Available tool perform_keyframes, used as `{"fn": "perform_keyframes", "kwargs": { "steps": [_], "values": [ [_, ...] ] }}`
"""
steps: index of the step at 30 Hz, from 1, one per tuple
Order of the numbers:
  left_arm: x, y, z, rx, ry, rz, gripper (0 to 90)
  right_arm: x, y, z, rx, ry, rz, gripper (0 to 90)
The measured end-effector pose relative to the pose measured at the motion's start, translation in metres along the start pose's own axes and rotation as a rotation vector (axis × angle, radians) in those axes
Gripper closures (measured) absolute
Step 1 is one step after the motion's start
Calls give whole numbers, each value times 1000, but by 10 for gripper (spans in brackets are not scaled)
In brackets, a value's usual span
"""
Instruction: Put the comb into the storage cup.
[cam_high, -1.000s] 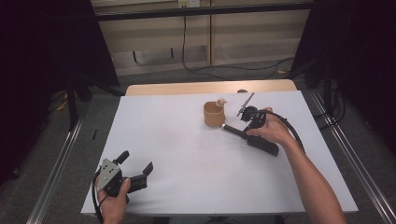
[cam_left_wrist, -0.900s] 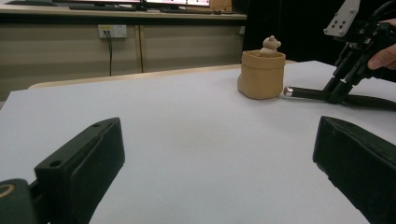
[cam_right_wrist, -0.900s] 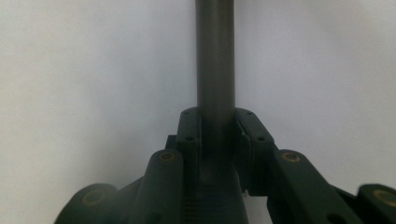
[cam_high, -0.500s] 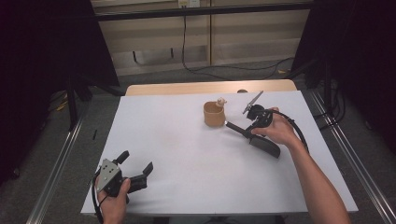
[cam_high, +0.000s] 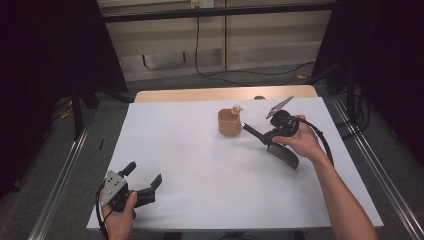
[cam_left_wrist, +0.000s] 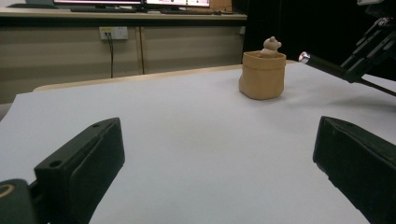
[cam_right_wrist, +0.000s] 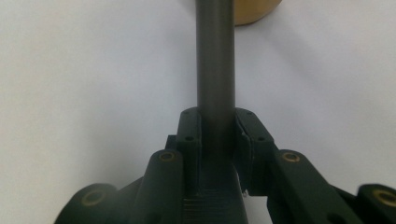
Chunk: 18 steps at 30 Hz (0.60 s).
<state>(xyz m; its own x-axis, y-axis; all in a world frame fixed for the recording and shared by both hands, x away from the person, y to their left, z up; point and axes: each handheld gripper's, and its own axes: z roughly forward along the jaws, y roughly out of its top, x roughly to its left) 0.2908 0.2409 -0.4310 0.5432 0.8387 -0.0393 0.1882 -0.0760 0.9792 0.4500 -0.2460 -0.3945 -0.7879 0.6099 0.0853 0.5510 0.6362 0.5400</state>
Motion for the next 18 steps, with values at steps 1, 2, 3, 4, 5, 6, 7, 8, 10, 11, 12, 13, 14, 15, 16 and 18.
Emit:
{"fn": "perform_keyframes", "kwargs": {
  "steps": [1,2,3,4,5,6,7,8,10,11,12,13,14,15,16,18],
  "values": [
    [0,0,0,-2,0,-1,22,1,-1,-1,2,4,-6,730],
    [0,0,0,-7,-1,-7,22,2,-1,-2,2,7,-7,730],
    [0,1,-1,-7,-1,0,22,4,-2,-4,-7,2,-7,731],
    [0,1,-1,-8,0,2,22,5,-3,-6,-18,1,-6,730],
    [0,1,-2,-7,-1,2,22,6,-4,-8,-34,0,-4,730],
    [1,1,-2,-6,-3,3,22,7,-5,-10,-51,-5,0,730],
    [0,1,-1,-4,-8,-1,22,8,-6,-12,-65,-7,3,730],
    [0,1,-1,-3,-11,-2,22,9,-7,-15,-80,-10,4,730],
    [1,1,-1,-6,-13,-1,22,11,-10,-20,-112,-12,9,730],
    [1,1,-1,-3,-17,-2,22,11,-11,-22,-125,-7,14,730],
    [1,1,0,-2,-18,-9,22,12,-12,-25,-138,-9,15,730],
    [2,1,0,2,-25,-15,22,13,-13,-27,-147,-11,19,730],
    [2,1,0,4,-28,-22,22,14,-15,-29,-155,-8,22,730],
    [3,1,0,7,-26,-25,22,15,-16,-31,-167,-9,20,730],
    [3,1,0,10,-24,-27,22,16,-18,-33,-175,-8,22,730],
    [3,1,0,8,-26,-35,22,20,-20,-36,-200,-5,13,730]
  ]
}}
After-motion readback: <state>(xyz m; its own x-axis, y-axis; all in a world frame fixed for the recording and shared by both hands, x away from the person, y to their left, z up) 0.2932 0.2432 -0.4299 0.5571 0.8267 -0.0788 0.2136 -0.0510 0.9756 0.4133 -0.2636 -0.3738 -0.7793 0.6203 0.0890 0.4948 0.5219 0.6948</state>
